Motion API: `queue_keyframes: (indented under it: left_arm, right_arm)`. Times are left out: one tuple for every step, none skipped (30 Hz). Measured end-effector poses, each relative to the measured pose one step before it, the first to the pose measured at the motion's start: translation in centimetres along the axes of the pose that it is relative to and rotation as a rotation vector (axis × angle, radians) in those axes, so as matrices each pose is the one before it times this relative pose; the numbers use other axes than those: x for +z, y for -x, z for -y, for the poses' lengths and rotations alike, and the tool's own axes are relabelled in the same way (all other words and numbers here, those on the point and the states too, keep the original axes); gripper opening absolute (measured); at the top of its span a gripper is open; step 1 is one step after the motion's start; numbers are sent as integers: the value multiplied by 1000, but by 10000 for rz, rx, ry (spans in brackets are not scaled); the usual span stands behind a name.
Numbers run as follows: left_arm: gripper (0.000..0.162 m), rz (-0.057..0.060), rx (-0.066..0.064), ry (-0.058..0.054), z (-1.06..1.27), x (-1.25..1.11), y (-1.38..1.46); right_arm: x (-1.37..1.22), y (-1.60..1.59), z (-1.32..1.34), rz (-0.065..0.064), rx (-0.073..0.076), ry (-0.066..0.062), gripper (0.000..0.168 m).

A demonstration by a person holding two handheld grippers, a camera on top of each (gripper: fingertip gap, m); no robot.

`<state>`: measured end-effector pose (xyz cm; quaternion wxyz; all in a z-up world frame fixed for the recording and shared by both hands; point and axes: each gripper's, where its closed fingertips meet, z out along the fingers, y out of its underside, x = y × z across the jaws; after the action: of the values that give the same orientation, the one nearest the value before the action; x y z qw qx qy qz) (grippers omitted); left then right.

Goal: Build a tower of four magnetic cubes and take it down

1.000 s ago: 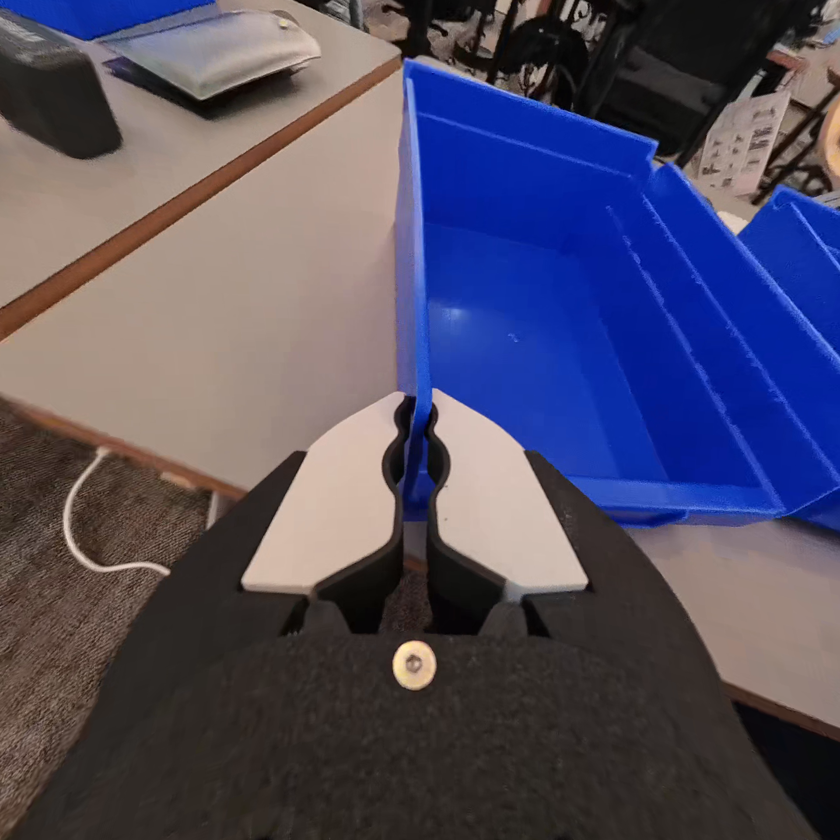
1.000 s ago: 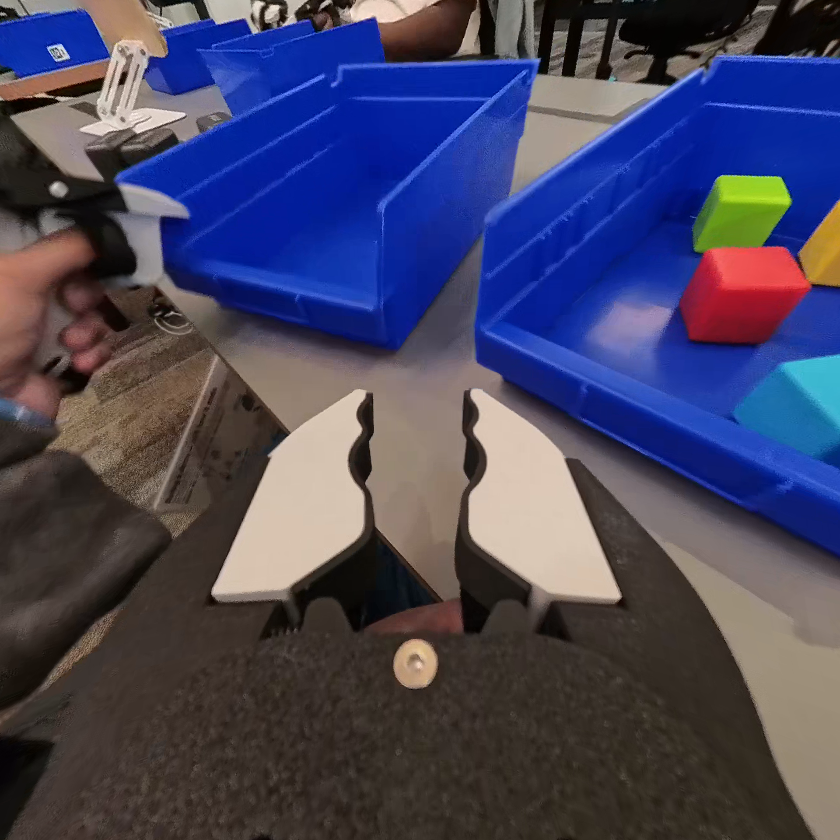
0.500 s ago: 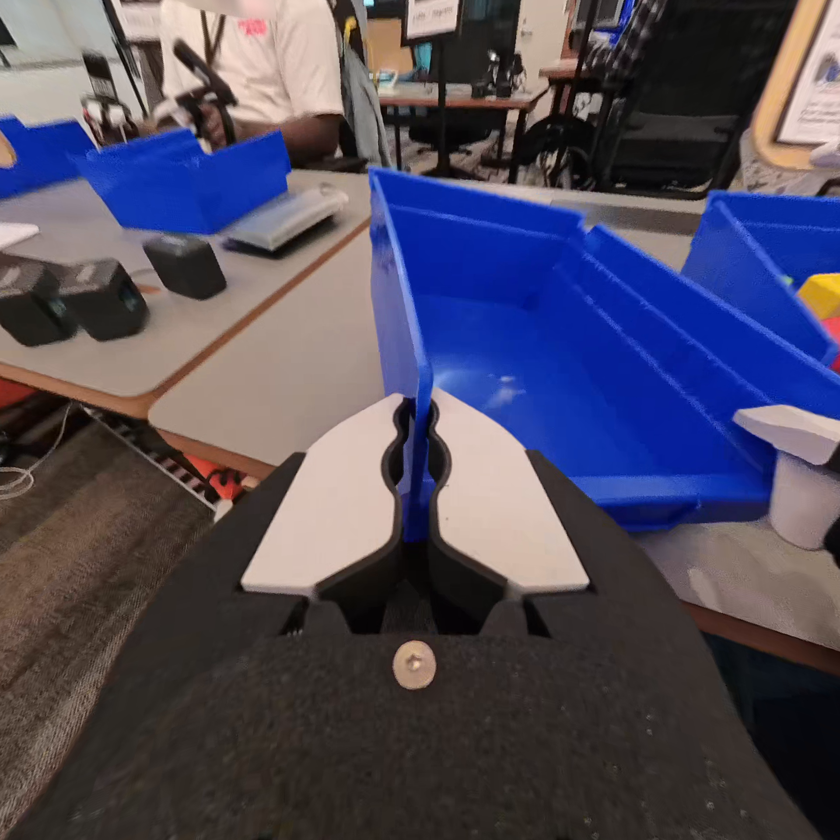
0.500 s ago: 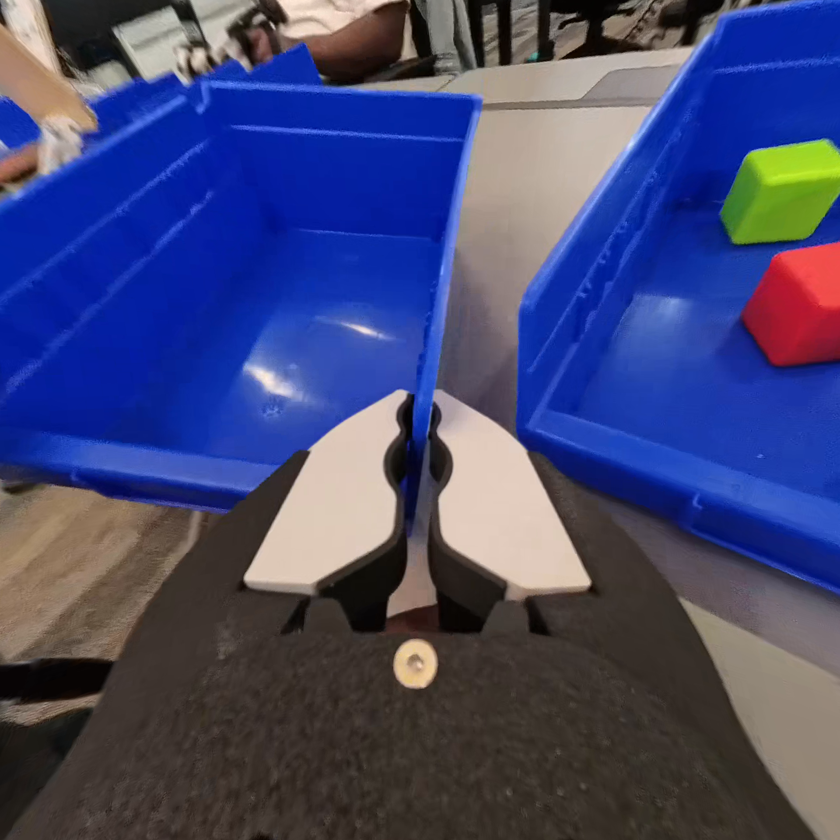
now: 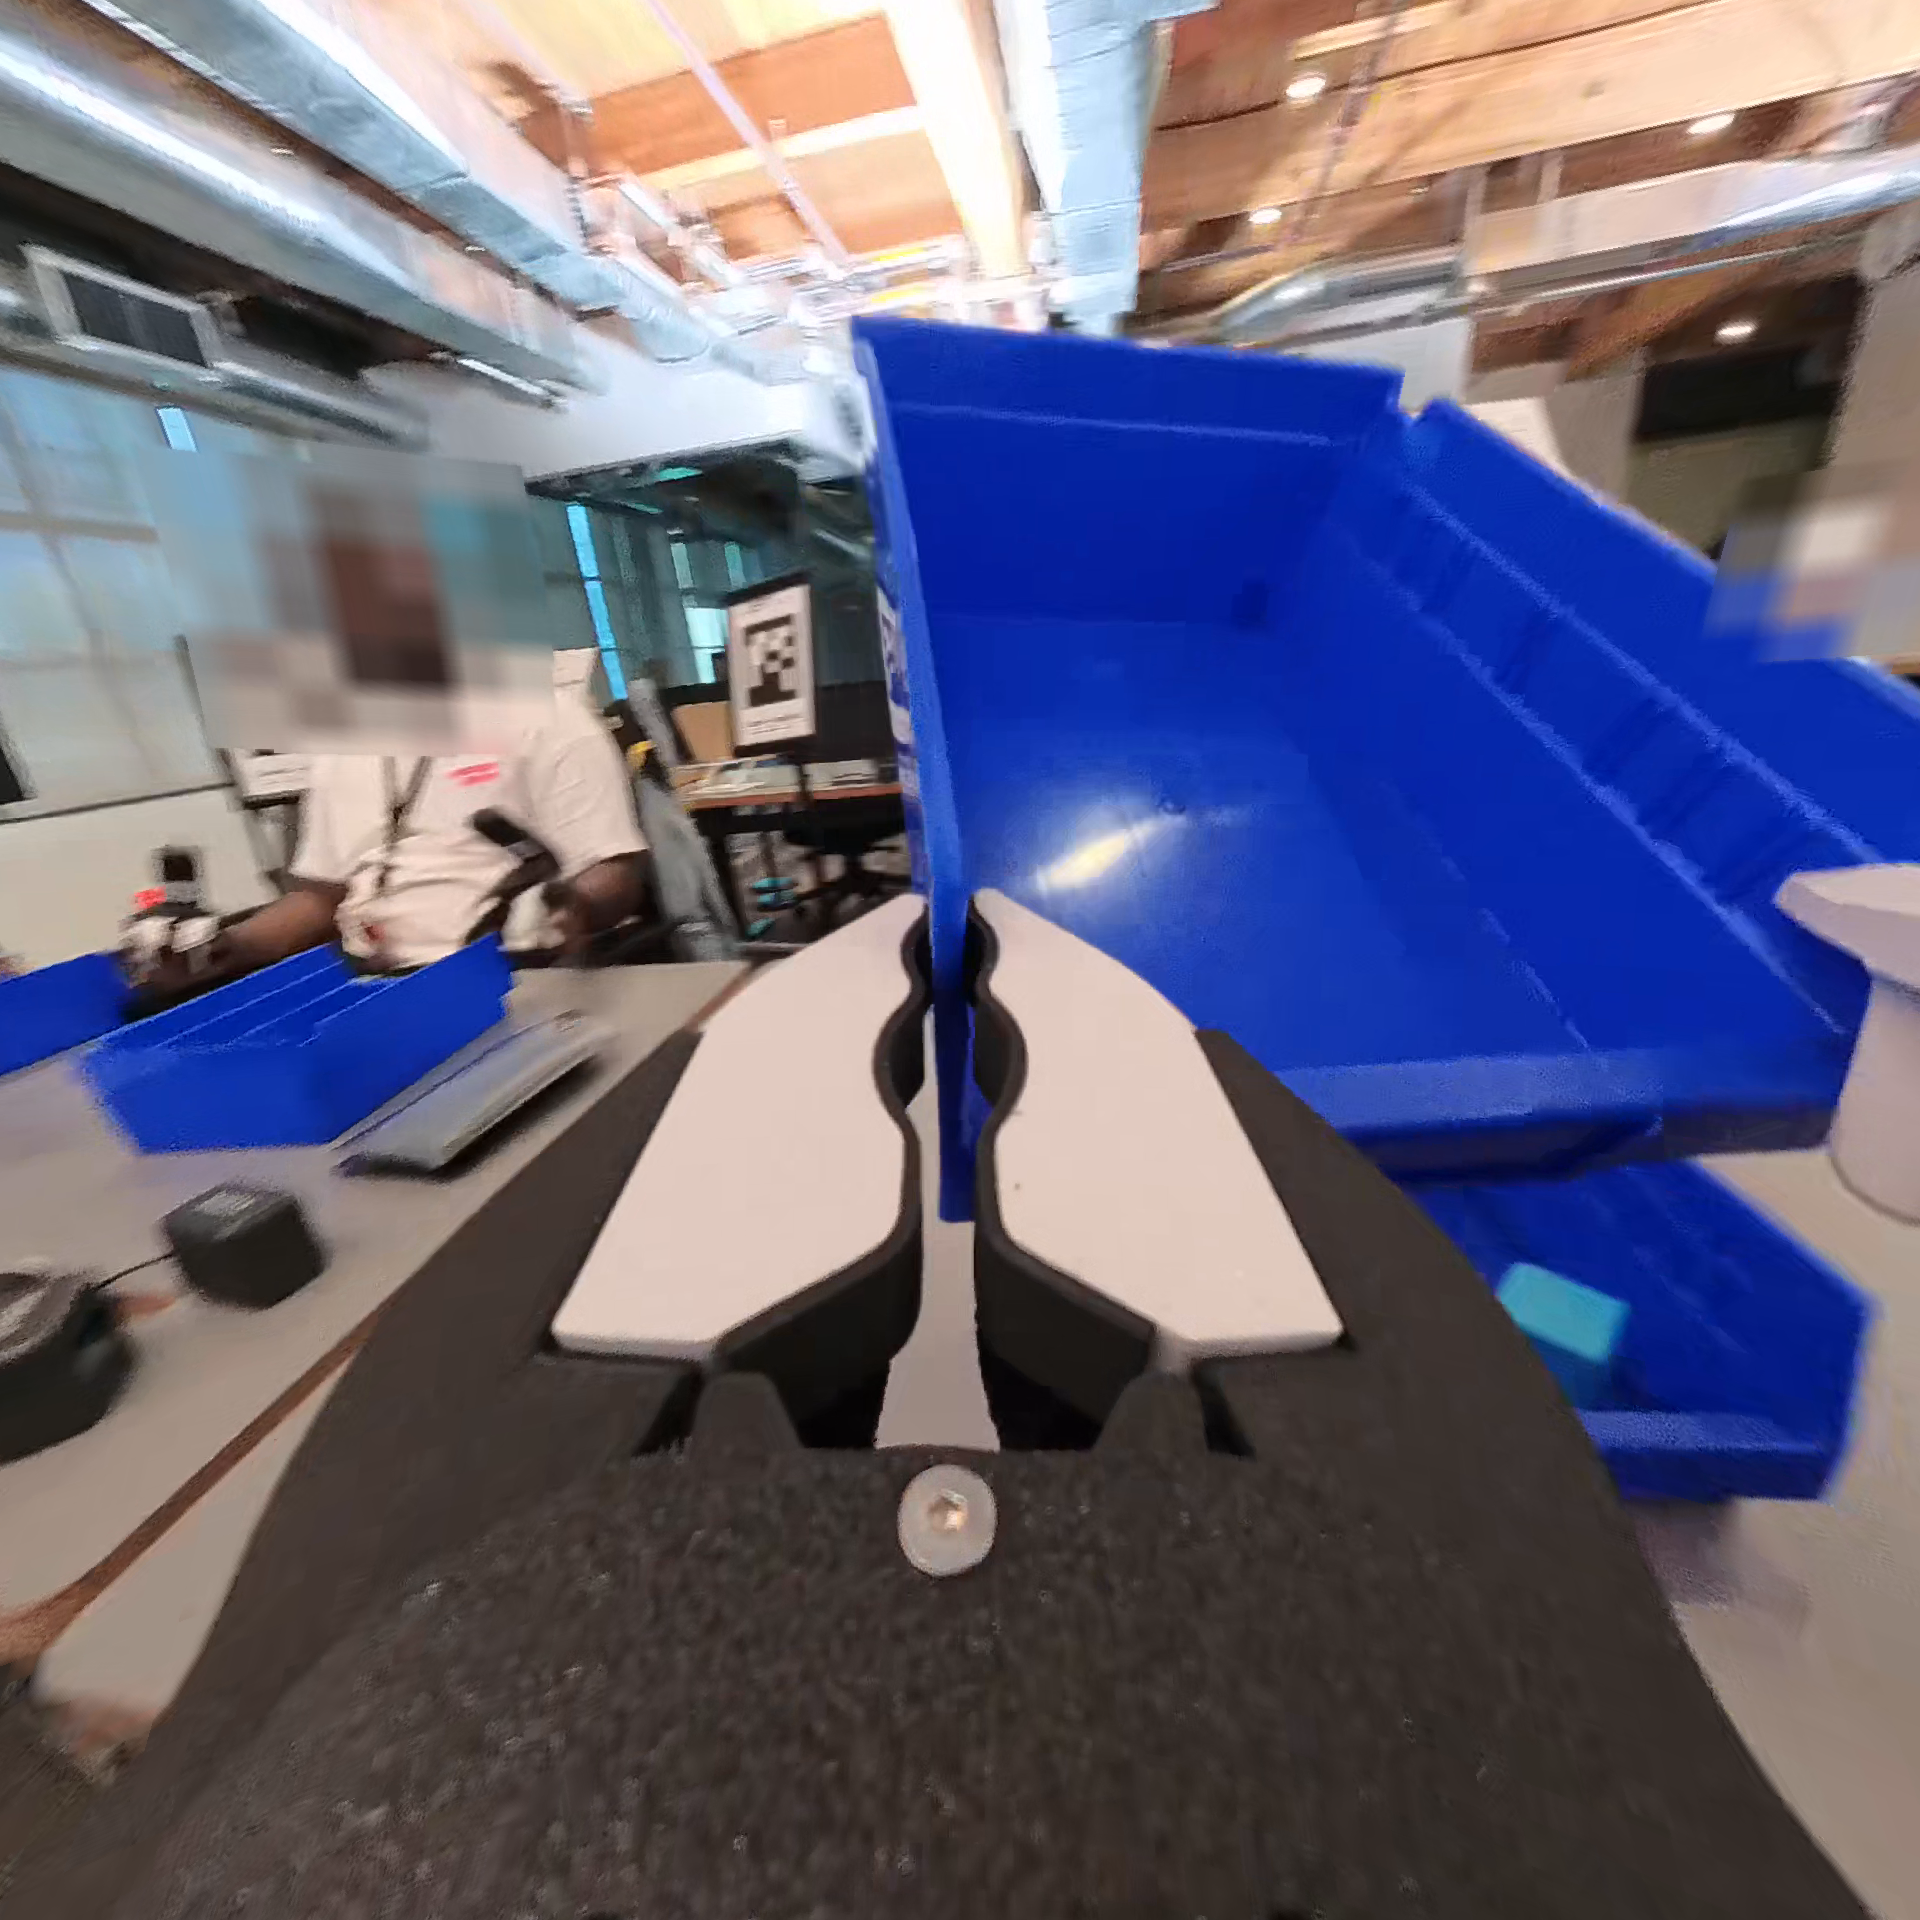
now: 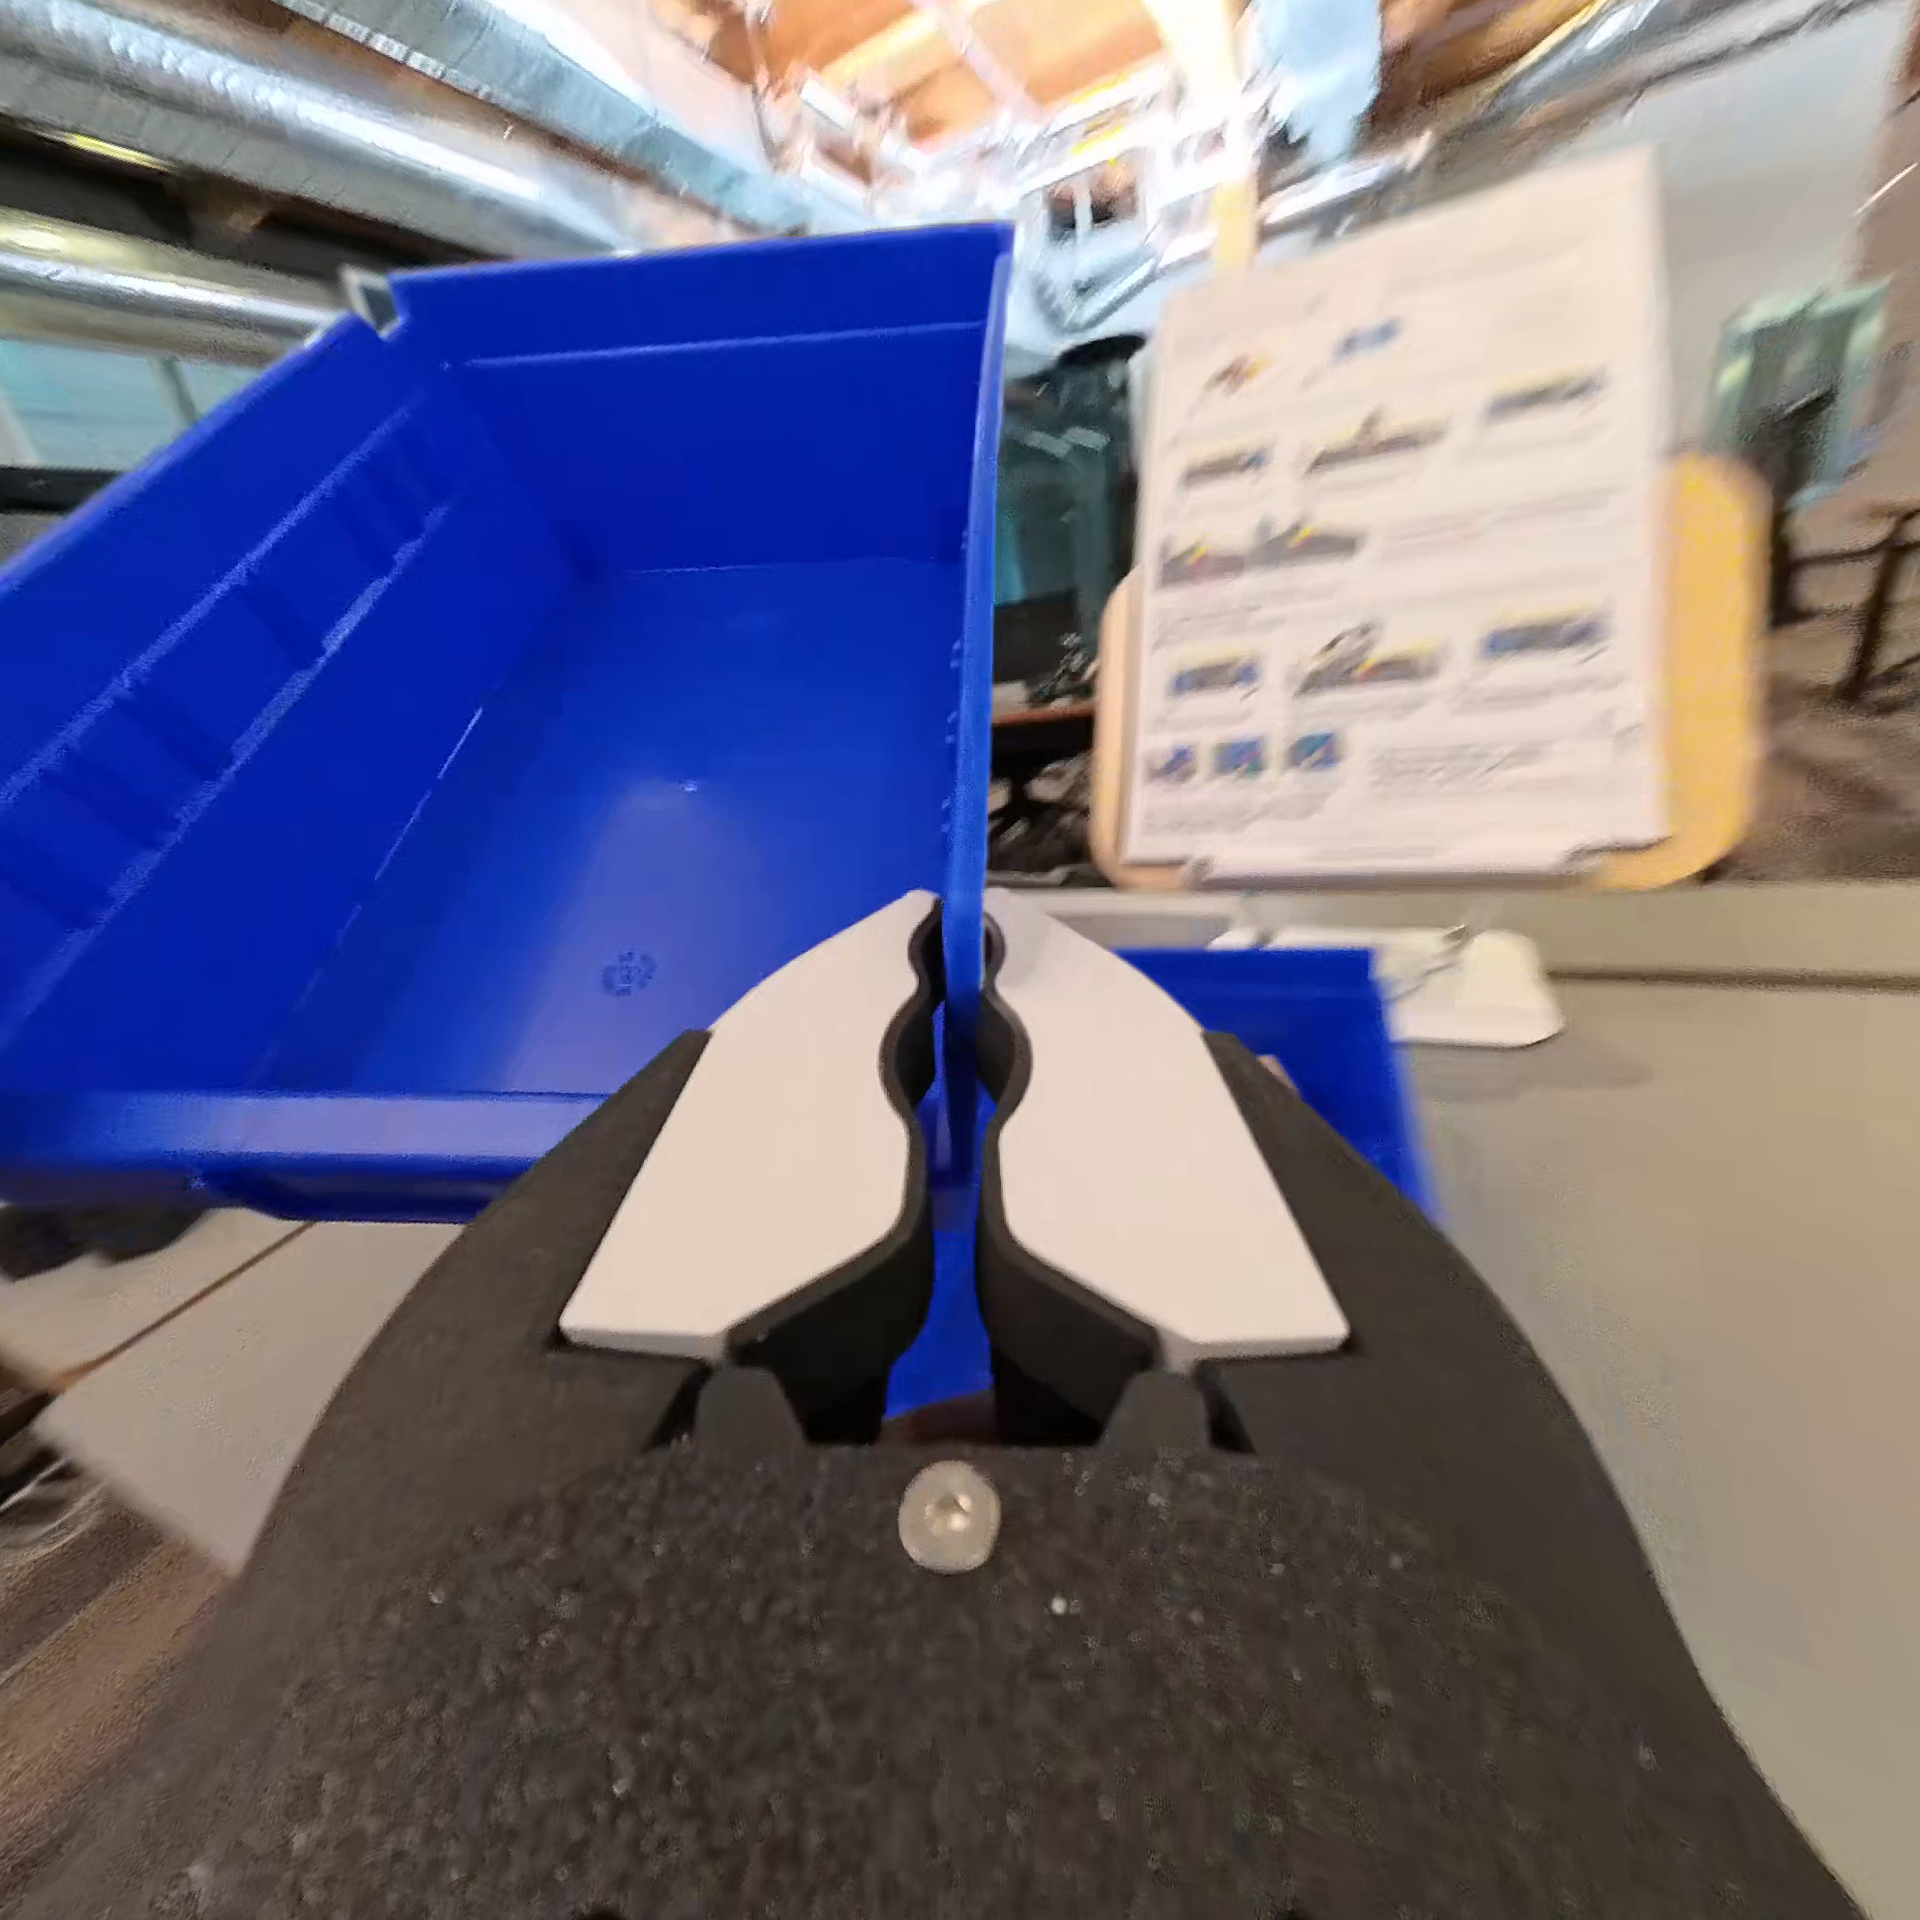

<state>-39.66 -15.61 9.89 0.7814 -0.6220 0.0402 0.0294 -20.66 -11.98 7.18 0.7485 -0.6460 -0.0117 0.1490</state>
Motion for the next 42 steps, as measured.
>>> queue_keyframes:
  left_arm:
    - [3, -488, -77, -38, 705, 782, -2042]
    - [3, -489, -115, -76, 601, 939, -2105]
    - [3, -435, -76, -4, 368, 1128, -2127]
    - [3, -443, -132, 59, 197, 1193, -2157]
    - [3, -492, -245, 29, 89, 1206, -2240]
    - [3, -469, -252, 52, -171, 1256, -2317]
    - [3, -422, -183, 109, -452, 1285, -2417]
    - [3, -384, -116, 132, -719, 1300, -2514]
    - [3, -381, -93, 173, -974, 1322, -2614]
    - [4, -355, -120, 242, -1222, 1340, -2576]
    - [4, -326, -162, 271, -1404, 1398, -2475]
    - [4, -313, -186, 304, -1532, 1430, -2342]
    - [4, -279, -166, 345, -1626, 1475, -2170]
    - [4, -230, -139, 403, -1716, 1479, -1973]
    - [4, -182, -127, 440, -1762, 1442, -1737]
    - [4, -150, -109, 452, -1719, 1368, -1442]
    - [4, -145, -55, 439, -1587, 1196, -1189]
    - [4, -78, 50, 333, -1356, 995, -932]
    - [5, -10, 154, 248, -1140, 806, -733]
    - [5, 3, 195, 203, -978, 674, -589]
    - [5, -51, 125, 193, -886, 591, -518]
    - [6, -93, 33, 192, -792, 525, -464]
    - [6, -60, 49, 166, -694, 476, -368]
    - [6, -46, 88, 156, -573, 432, -294]
    - [6, -65, 55, 142, -461, 381, -259]
    - [6, -94, 4, 99, -341, 303, -262]
    - [7, -104, 1, 74, -230, 202, -270]
    - [8, -65, 76, 92, -238, 166, -232]
    - [9, -103, 153, 138, -325, 192, -307]
    - [10, -190, 104, 91, -345, 199, -375]
    - [13, -279, -36, -18, -261, 182, -423]
    - [15, -317, -81, -1, -159, -4, -344]
    - [18, -321, -114, 66, -57, -212, -224]
    - [31, -232, -177, 95, -5, -330, -14]
    - [42, -220, -192, 100, 55, -592, 162]
    - [48, -257, -151, -13, 261, -992, 327]
    - [49, -282, -70, -115, 513, -1389, 486]
    - [47, -233, -44, -166, 702, -1764, 726]
    - [45, -97, -45, -229, 883, -2117, 1085]
    - [45, 42, -19, -277, 1020, -2351, 1413]
    - [45, 207, 58, -254, 1030, -2469, 1804]
    - [45, 460, 128, -178, 889, -2490, 2356]
  right_arm:
    - [-484, -1977, 1593, -316, -232, -242, 3]
    - [-373, -2115, 1309, -385, -206, -76, 3]
    - [-340, -2176, 1134, -375, -187, -50, 3]
    - [-286, -2258, 887, -339, -155, -7, 3]
    - [-220, -2371, 582, -319, -108, 63, 3]
    - [-294, -2477, 345, -336, -92, 58, 3]
    - [-345, -2618, 96, -428, -205, 101, 3]
    - [-268, -2780, -204, -491, -190, 161, 3]
    - [-101, -2928, -458, -552, -172, 227, 3]
    - [95, -2901, -605, -489, -231, 257, 3]
    - [269, -2732, -698, -358, -144, 286, 2]
    - [480, -2634, -940, -298, -42, 403, 3]
    - [629, -2481, -1116, -212, 86, 468, 3]
    - [733, -2315, -1209, -186, 217, 468, 3]
    - [802, -2113, -1372, -212, 158, 504, 3]
    - [816, -1852, -1456, -161, 89, 455, 3]
    - [808, -1584, -1456, -51, 148, 342, 3]
    - [837, -1299, -1475, 39, 212, 345, 3]
    - [794, -1060, -1294, 81, 210, 295, 3]
    - [705, -870, -1041, 125, 188, 193, 3]
    - [645, -775, -917, 42, 73, 199, 3]
    - [557, -697, -745, 7, 36, 148, 3]
    - [459, -524, -577, 77, 75, 65, 3]
    - [374, -454, -496, 72, 89, 97, 3]
    - [305, -390, -428, 55, 64, 98, 4]
    - [256, -379, -263, 15, 7, 17, 4]
    - [192, -342, -111, -17, -53, -55, 4]
    - [238, -234, -39, 43, -132, -64, 4]
    - [332, -357, -145, -7, -184, 12, 4]
    - [440, -428, -347, 19, -121, 104, 4]
    - [425, -423, -293, 96, 88, 37, 4]
    - [317, -174, -113, 322, 346, -51, 4]
    - [171, -22, 108, 408, 500, -97, 5]
    - [119, -235, 31, 185, 570, 52, 9]
    - [14, -622, 69, -144, 432, 8, 19]
    - [-131, -471, 65, -109, 174, -36, 28]
    - [-350, -191, 174, -24, -4, -64, 35]
    - [-614, -26, 381, -104, -133, -97, 41]
    - [-902, 29, 803, -282, -217, -281, 43]
    - [-1107, 135, 1191, -412, -260, -478, 43]
    - [-1154, 582, 1403, -302, -301, -544, 43]
    - [-1041, 1201, 1530, -80, -344, -555, 42]
